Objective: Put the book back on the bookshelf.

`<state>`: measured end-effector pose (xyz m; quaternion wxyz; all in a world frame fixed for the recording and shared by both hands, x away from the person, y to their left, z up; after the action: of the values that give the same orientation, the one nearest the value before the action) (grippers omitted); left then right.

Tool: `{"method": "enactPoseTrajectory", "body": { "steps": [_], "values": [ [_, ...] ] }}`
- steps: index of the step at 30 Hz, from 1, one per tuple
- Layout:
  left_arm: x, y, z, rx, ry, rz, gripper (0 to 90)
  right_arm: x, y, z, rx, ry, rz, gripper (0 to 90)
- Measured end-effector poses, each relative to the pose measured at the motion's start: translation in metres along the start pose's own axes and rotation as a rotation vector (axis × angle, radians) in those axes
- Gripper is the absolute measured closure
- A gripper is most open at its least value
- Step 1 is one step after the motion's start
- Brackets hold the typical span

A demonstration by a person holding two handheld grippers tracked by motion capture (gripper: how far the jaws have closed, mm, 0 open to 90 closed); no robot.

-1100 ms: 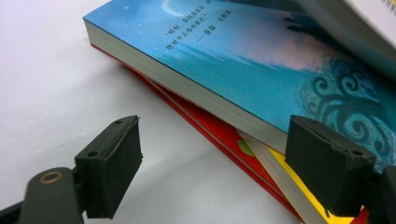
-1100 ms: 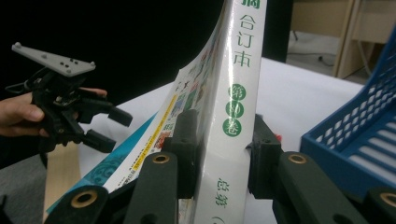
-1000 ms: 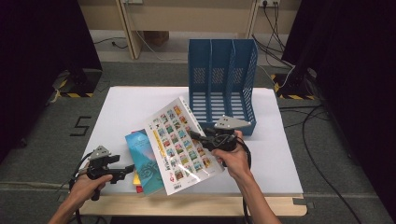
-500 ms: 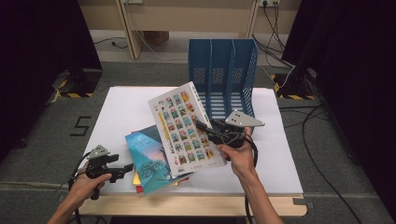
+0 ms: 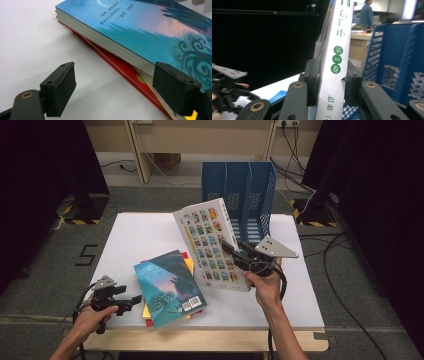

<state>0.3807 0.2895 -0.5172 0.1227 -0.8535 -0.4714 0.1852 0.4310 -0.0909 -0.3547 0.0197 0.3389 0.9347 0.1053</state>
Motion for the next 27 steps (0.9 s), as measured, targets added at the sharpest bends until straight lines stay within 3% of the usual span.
{"method": "enactPoseTrajectory", "body": {
  "steps": [2,6,12,19,27],
  "values": [
    [0.0,0.0,0.001,0.003,0.0,0.001,17.9,-0.006,-0.006,0.005,-0.005,-0.016,0.024,70.2],
    [0.0,0.0,0.001,0.009,0.004,0.009,17.9,-0.013,-0.016,0.008,-0.032,-0.003,0.033,70.2],
    [-0.001,0.002,0.003,0.018,0.006,0.015,17.9,-0.012,-0.024,0.01,-0.028,-0.033,0.036,70.1],
    [0.0,0.001,0.003,0.016,0.005,0.01,17.9,-0.012,-0.037,0.016,-0.034,-0.031,0.04,70.0],
    [-0.001,0.002,0.003,0.02,0.011,0.015,17.9,-0.01,-0.053,0.023,-0.08,-0.04,0.042,70.0]
  ]
}}
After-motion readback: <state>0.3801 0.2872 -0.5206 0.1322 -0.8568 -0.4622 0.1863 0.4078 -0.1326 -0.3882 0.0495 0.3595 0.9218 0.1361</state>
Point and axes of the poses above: each handheld gripper's, and its own axes: y roughly forward along the jaws, z roughly out of its underside, x roughly to its left, the point moved 6 cm from there along y, roughly forward along the jaws, and after that the axes turned 15 degrees about -x, right-handed, at the moved point
